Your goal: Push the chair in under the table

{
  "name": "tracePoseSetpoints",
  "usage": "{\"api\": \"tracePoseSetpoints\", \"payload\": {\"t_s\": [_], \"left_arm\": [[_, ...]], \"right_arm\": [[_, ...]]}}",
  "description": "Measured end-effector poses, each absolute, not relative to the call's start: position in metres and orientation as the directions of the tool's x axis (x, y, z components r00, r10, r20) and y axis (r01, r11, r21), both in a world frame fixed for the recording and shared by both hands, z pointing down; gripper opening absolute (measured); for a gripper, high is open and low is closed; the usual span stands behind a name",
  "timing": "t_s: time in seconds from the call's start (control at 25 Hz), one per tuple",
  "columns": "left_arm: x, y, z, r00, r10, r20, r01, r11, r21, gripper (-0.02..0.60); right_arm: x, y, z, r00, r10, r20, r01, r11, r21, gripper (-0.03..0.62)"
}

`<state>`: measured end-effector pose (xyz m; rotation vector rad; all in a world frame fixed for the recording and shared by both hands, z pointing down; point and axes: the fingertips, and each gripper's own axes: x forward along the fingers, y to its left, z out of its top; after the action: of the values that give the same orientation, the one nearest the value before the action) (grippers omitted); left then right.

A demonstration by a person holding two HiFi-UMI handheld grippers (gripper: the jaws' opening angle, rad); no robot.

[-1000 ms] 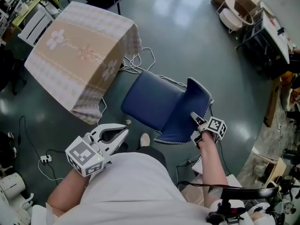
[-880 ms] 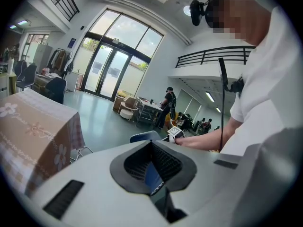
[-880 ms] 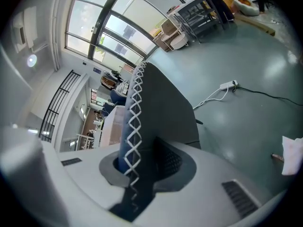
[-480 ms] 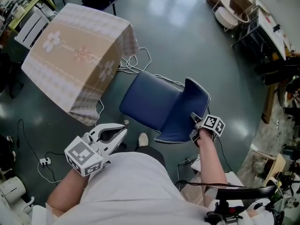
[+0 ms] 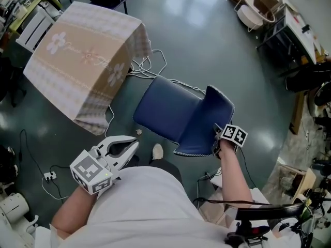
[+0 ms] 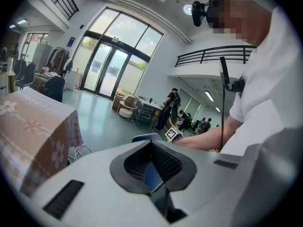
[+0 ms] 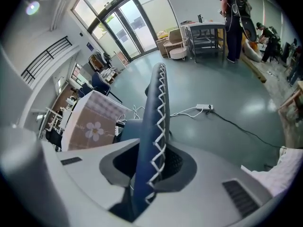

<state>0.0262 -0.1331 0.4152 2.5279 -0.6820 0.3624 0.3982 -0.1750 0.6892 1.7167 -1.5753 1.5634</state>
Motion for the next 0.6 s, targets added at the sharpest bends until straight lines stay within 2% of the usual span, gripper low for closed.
{"api": "tracePoseSetpoints", "payload": {"t_s": [0.24, 0.4, 0.6], "left_arm": [[0.033, -0.128, 0.415, 0.84, -0.398, 0.369, -0.528, -0.756, 0.387, 0.011], [0.03, -0.127, 0.416, 0.833, -0.407, 0.374, -0.539, -0.747, 0.389, 0.011], [0.026, -0.128, 0.42, 0.829, -0.419, 0.371, -0.549, -0.735, 0.397, 0.011]], "right_arm": [[0.41, -0.177, 0.697, -0.189, -0.413, 0.891, -0.906, -0.277, -0.321, 0.087], [0.412, -0.179, 0.698, -0.24, -0.403, 0.883, -0.87, -0.314, -0.38, 0.088], [0.395, -0.178, 0.695, -0.334, -0.472, 0.815, -0.737, -0.408, -0.539, 0.064]]}}
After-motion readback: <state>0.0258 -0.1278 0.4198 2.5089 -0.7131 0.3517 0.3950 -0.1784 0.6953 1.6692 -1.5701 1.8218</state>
